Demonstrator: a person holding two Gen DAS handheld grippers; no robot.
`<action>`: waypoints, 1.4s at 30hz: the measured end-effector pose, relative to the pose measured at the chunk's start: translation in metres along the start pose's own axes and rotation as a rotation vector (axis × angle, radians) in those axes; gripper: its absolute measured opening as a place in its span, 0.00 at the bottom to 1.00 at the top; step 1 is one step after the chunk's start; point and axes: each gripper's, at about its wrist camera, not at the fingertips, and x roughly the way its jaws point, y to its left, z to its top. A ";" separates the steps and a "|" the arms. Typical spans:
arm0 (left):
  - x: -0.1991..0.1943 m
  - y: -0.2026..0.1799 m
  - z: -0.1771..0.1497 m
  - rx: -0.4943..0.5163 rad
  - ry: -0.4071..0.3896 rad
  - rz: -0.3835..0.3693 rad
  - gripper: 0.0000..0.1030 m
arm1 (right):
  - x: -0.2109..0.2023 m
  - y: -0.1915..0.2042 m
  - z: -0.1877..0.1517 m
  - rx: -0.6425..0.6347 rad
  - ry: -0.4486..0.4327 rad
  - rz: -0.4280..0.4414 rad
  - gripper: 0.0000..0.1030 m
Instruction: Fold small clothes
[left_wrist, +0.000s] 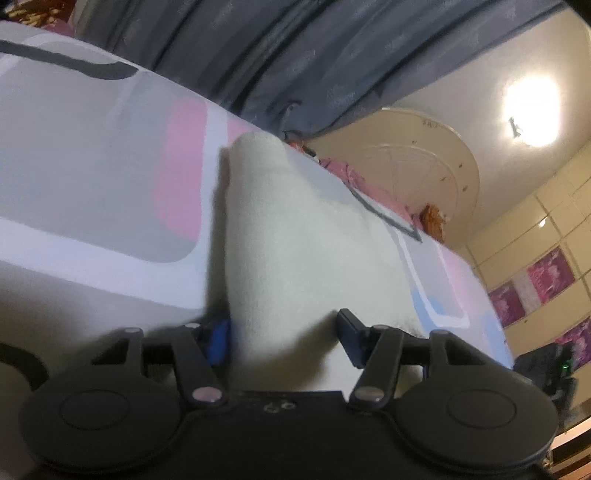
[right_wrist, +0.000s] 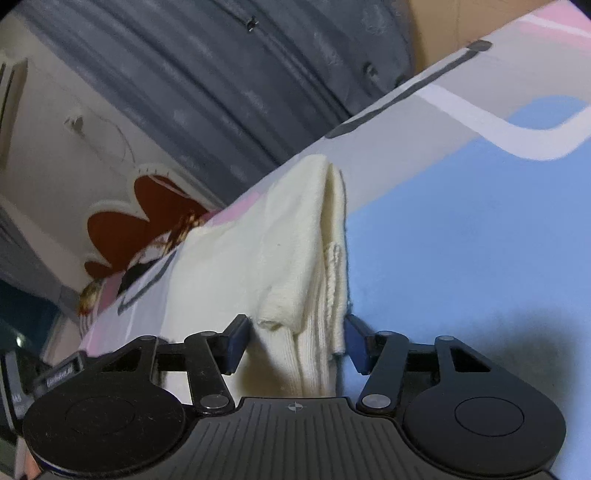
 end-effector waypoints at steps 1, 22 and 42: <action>0.001 -0.002 0.000 0.012 0.001 0.012 0.56 | 0.002 0.003 0.000 -0.028 0.005 -0.017 0.53; -0.045 -0.069 -0.008 0.432 -0.081 0.220 0.27 | -0.021 0.088 -0.035 -0.357 -0.073 -0.183 0.26; -0.170 0.064 -0.035 0.372 -0.126 0.476 0.42 | 0.073 0.228 -0.154 -0.495 0.057 0.013 0.26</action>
